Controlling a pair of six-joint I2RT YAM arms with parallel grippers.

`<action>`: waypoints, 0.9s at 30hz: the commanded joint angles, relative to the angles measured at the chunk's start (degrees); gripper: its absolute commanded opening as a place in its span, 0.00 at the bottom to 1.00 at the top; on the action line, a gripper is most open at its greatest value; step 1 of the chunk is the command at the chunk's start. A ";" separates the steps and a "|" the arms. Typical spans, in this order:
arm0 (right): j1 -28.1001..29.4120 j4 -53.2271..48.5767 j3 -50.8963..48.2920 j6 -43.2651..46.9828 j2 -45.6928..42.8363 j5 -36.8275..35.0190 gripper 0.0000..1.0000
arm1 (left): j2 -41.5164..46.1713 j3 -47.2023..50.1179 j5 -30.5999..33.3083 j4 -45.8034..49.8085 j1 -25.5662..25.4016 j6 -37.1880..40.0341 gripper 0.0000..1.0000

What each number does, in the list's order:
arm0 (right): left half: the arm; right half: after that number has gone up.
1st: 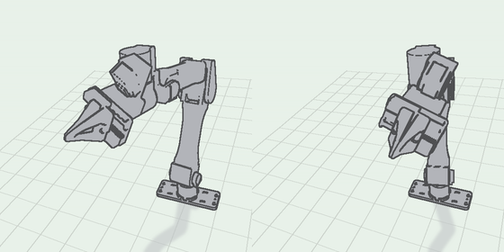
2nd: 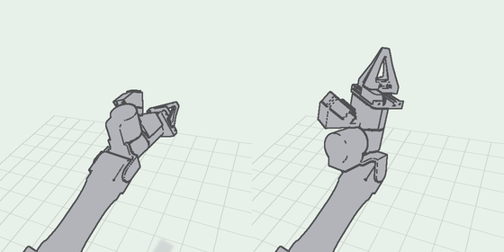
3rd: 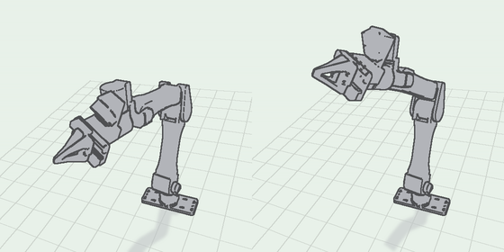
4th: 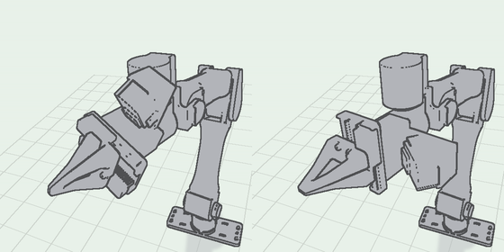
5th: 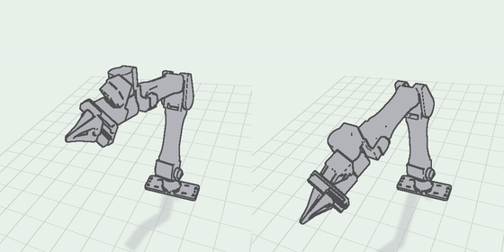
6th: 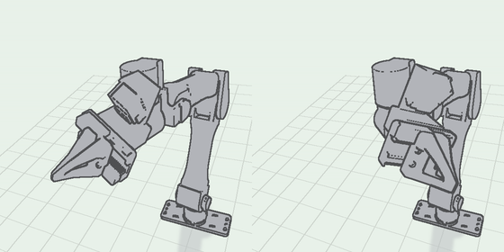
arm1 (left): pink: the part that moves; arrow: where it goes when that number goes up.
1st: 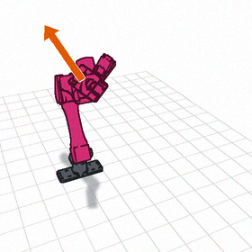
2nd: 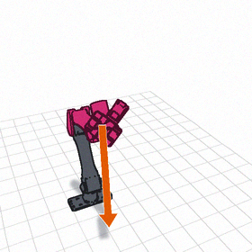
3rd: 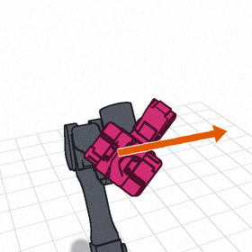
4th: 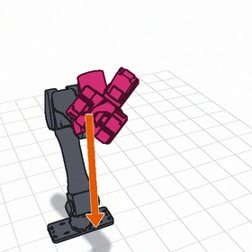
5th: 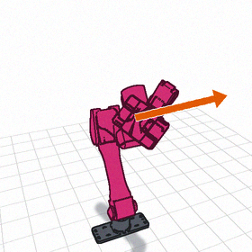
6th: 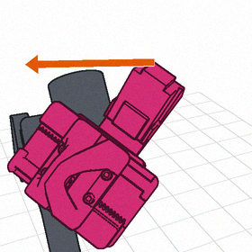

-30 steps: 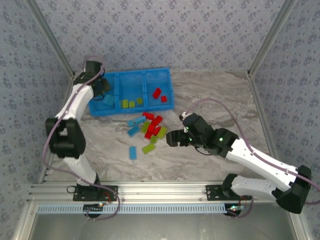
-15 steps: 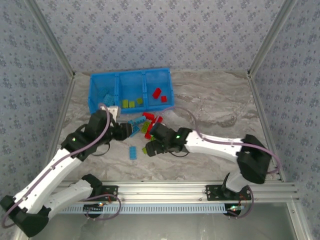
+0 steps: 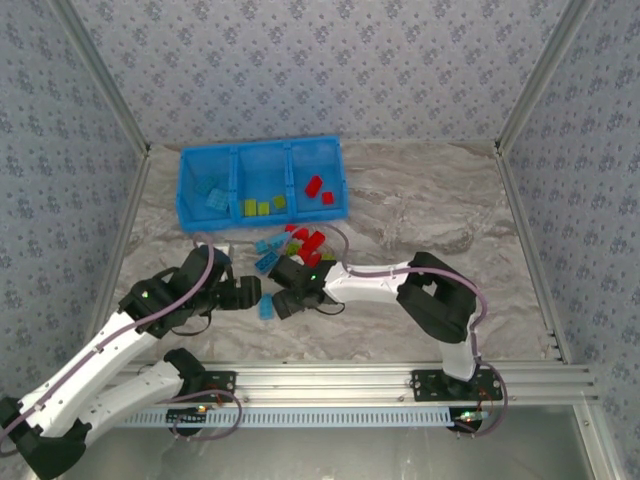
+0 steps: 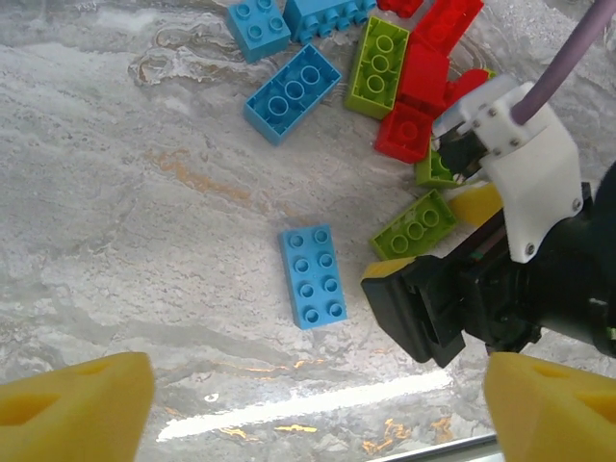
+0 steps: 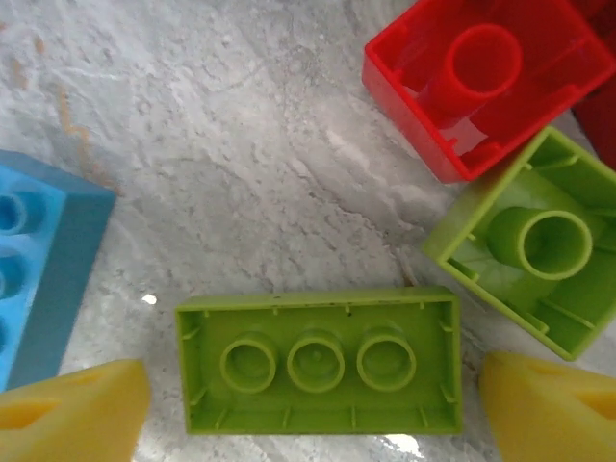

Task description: Sort the legos into containers by color

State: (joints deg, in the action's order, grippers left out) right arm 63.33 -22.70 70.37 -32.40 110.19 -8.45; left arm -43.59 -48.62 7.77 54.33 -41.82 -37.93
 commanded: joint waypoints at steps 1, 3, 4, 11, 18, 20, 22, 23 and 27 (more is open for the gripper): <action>0.65 -0.25 0.96 0.25 1.25 -2.36 0.79 | -0.04 -0.85 1.36 2.01 -0.43 -0.10 0.97; 0.65 0.52 -0.13 0.15 0.52 -2.15 0.69 | 0.03 -1.27 1.64 2.84 -0.45 0.06 0.99; 0.63 0.98 -0.91 -0.07 -0.27 -1.97 0.62 | 0.17 -1.41 1.76 3.19 -0.45 0.23 0.99; 0.65 0.14 -5.76 -1.56 -13.31 -3.29 0.49 | 3.56 -2.30 -8.70 -2.42 -0.45 2.54 0.99; -1.03 3.38 0.99 13.21 -20.62 -10.73 0.51 | 8.16 -5.28 -15.02 -10.03 -0.43 1.73 0.99; -3.54 6.43 4.63 18.31 -17.63 -10.47 0.52 | 8.20 -6.73 -12.67 -9.15 -0.45 1.84 0.99; -7.05 8.54 10.05 21.66 -12.19 -9.01 0.52 | 7.40 -8.17 -9.63 -7.43 -0.43 1.97 0.99; -8.47 8.35 13.42 22.63 -9.17 -8.74 0.51 | 6.93 -8.56 -8.68 -6.72 -0.42 1.91 0.99; -11.63 5.23 30.40 27.78 6.23 -12.46 0.49 | 6.80 -8.22 -7.89 -6.08 -0.44 1.63 0.99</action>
State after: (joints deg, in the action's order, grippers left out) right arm 53.19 -15.46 94.04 -11.57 108.51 -17.82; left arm -36.49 -56.21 -2.00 47.48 -41.82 -36.69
